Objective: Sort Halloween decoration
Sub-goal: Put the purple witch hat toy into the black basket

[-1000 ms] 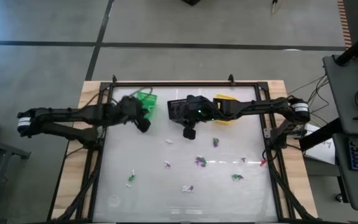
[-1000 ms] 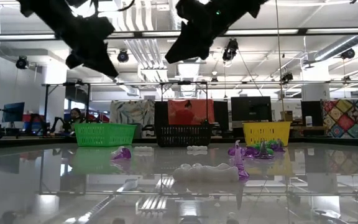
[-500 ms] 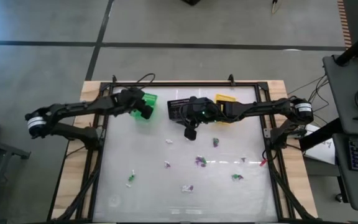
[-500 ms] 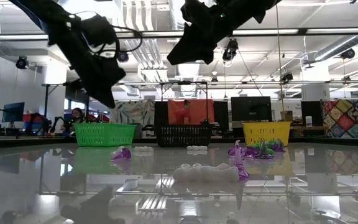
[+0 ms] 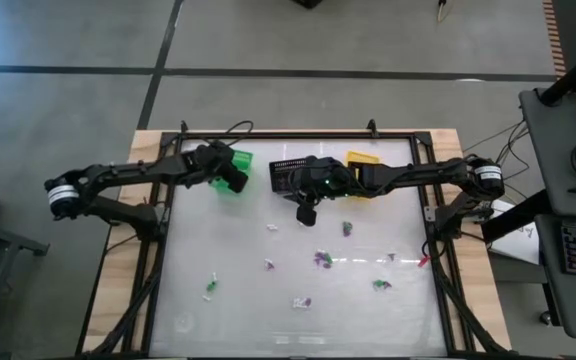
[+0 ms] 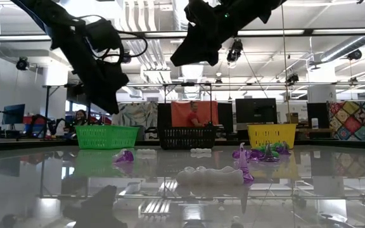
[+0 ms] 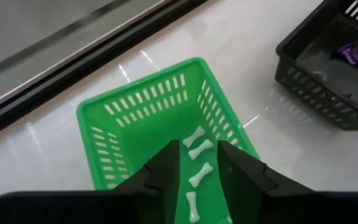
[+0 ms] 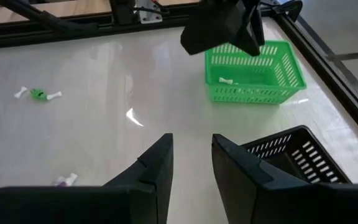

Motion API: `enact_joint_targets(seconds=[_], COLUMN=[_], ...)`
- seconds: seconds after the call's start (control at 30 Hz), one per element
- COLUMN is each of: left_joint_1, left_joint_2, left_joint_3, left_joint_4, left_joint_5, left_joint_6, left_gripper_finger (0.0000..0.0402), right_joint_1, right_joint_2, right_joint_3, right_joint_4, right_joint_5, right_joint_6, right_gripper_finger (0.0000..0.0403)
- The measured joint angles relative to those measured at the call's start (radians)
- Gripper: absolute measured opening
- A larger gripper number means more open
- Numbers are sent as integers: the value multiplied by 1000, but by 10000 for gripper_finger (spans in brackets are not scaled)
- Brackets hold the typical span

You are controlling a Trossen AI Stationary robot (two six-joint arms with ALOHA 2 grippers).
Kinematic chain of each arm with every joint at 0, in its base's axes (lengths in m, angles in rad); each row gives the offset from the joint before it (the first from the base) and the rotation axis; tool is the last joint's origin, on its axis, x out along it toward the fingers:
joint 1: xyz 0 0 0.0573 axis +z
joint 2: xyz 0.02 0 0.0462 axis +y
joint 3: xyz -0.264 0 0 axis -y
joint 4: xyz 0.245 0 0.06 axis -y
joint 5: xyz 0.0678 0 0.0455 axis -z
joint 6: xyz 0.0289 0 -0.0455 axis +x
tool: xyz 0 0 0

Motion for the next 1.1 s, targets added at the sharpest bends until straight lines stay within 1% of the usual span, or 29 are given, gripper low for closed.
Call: enact_joint_targets(seconds=[0.13,0.23,0.4,0.57,0.7,0.83,0.93,1.1], left_joint_1=[-7,-26,-90,-178,-238,-278,-291,-292], left_joint_2=[-30,-51,-80,-102,-110,-110,-110,-110], left_joint_3=[0,0,0,0,0,0,0,0], left_joint_4=[0,6,72,187,269,327,353,373], left_joint_5=[0,0,0,1,3,12,11,12], left_joint_6=[0,10,52,136,219,283,312,335], left_gripper_finger=[101,102,103,103,103,103,103,103], right_joint_1=[0,0,1,20,53,94,138,218], right_joint_2=[0,0,0,0,0,0,0,0], right_joint_3=[0,0,0,0,0,0,0,-23], right_joint_4=[-45,-121,-309,-521,-668,-800,-887,-988], right_joint_5=[-1,-2,-5,-10,-20,-80,-106,-108], right_joint_6=[41,88,211,348,459,575,663,813], right_gripper_finger=[102,102,102,102,102,102,102,102])
